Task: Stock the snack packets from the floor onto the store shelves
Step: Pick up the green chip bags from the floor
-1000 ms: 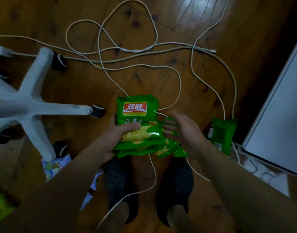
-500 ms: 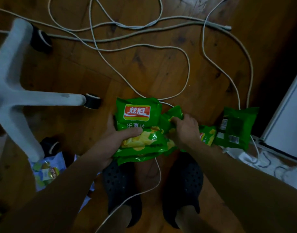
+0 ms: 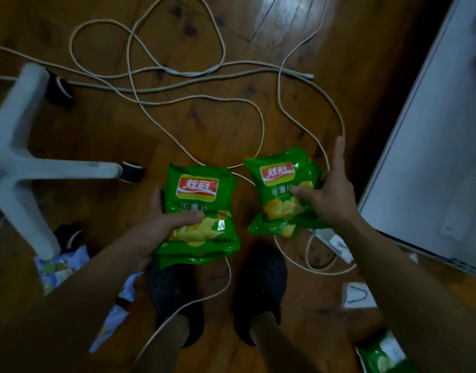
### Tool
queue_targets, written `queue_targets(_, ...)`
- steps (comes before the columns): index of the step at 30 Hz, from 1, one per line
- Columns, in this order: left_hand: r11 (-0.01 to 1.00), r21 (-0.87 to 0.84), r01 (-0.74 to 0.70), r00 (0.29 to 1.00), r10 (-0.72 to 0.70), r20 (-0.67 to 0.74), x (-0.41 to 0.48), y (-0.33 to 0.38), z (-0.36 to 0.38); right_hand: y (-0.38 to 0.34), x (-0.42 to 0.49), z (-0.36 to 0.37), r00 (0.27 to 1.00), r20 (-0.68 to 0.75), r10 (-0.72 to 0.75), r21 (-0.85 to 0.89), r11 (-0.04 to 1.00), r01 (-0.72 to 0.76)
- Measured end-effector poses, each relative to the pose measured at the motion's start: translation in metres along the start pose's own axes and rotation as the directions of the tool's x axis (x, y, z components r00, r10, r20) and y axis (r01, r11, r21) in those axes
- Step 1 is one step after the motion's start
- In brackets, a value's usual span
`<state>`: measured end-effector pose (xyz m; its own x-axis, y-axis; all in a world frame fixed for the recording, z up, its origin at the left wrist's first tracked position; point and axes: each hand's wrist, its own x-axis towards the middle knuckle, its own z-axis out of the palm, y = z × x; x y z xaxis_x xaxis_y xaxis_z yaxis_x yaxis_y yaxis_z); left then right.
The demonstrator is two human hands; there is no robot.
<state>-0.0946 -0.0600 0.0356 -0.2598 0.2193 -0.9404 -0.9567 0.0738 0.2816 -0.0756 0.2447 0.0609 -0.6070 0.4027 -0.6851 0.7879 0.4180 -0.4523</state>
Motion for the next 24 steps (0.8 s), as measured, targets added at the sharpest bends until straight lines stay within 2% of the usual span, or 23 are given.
queue_targets(3, 0.998, 0.058, 0.009, 0.999, -0.011, 0.032, -0.006, 0.003, 0.022, 0.020, -0.005, -0.011, 0.979, 0.082, 0.188, 0.099, 0.976, -0.196)
queue_targets(5, 0.998, 0.069, 0.006, 0.999, -0.009, 0.048, -0.007, 0.001, 0.035, 0.038, -0.007, -0.007, 0.948, 0.211, 0.238, -0.043, 0.971, -0.234)
queue_targets(7, 0.997, 0.074, 0.005, 0.998, -0.010, 0.067, -0.006, -0.006, 0.046, 0.055, -0.006, 0.003, 0.918, 0.344, 0.198, -0.305, 0.948, -0.090)
queue_targets(8, 0.997, 0.077, 0.007, 0.997, -0.013, 0.072, -0.004, -0.010, 0.050, 0.061, -0.004, 0.009, 0.903, 0.400, 0.157, -0.455, 0.889, 0.047)
queue_targets(10, 0.996, 0.078, 0.031, 0.997, -0.036, 0.069, -0.002, -0.022, 0.051, 0.074, 0.000, 0.021, 0.868, 0.491, 0.072, -0.680, 0.654, 0.330)
queue_targets(11, 0.996, 0.078, 0.044, 0.997, -0.050, 0.065, -0.001, -0.029, 0.049, 0.079, 0.002, 0.026, 0.856, 0.515, 0.047, -0.721, 0.564, 0.403)
queue_targets(12, 0.996, 0.074, 0.053, 0.997, -0.057, 0.060, 0.001, -0.035, 0.046, 0.082, 0.004, 0.030, 0.848, 0.529, 0.034, -0.733, 0.521, 0.437)
queue_targets(14, 0.996, 0.063, 0.064, 0.997, -0.067, 0.050, 0.006, -0.047, 0.038, 0.084, 0.010, 0.038, 0.834, 0.551, 0.014, -0.724, 0.504, 0.470)
queue_targets(19, 0.992, 0.108, 0.059, 0.998, -0.063, 0.031, 0.020, -0.064, 0.031, 0.085, 0.041, 0.063, 0.792, 0.598, 0.126, -0.728, 0.499, 0.470)
queue_targets(21, 0.993, 0.110, 0.051, 0.998, -0.054, 0.024, 0.024, -0.066, 0.033, 0.086, 0.050, 0.073, 0.806, 0.582, 0.110, -0.713, 0.547, 0.439)
queue_targets(24, 0.993, 0.110, 0.047, 0.999, -0.049, 0.013, 0.028, -0.066, 0.038, 0.089, 0.048, 0.082, 0.855, 0.519, -0.020, -0.646, 0.646, 0.407)
